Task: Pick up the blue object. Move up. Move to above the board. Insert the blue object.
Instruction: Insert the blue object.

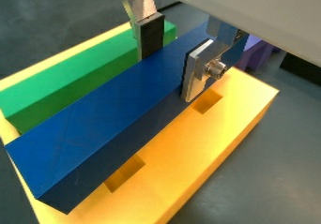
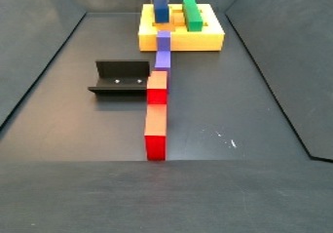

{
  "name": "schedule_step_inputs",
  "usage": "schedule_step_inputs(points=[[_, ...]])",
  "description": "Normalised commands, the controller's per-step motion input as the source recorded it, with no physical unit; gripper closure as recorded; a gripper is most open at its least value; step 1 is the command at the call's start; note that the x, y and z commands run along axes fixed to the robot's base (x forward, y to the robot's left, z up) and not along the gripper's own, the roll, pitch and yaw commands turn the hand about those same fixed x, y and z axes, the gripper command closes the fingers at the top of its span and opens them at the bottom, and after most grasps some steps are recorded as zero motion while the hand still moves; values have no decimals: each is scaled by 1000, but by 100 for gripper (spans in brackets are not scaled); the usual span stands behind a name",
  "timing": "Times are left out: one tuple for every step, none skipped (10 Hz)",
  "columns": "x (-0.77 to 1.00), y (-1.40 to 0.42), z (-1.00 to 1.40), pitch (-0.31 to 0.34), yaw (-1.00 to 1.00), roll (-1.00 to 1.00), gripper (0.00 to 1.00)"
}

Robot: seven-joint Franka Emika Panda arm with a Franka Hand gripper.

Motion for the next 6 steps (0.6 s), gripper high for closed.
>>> schedule_step_inputs(points=[[-326, 0, -277, -347, -109, 0, 100], [-291, -11, -43, -260, -103, 11, 100], [-294, -37, 0, -181, -103, 33, 100], [-194, -109, 0, -124, -91, 49, 100], [0, -103, -26, 0, 0, 146, 100], [86, -69, -66, 0, 0, 163, 100]])
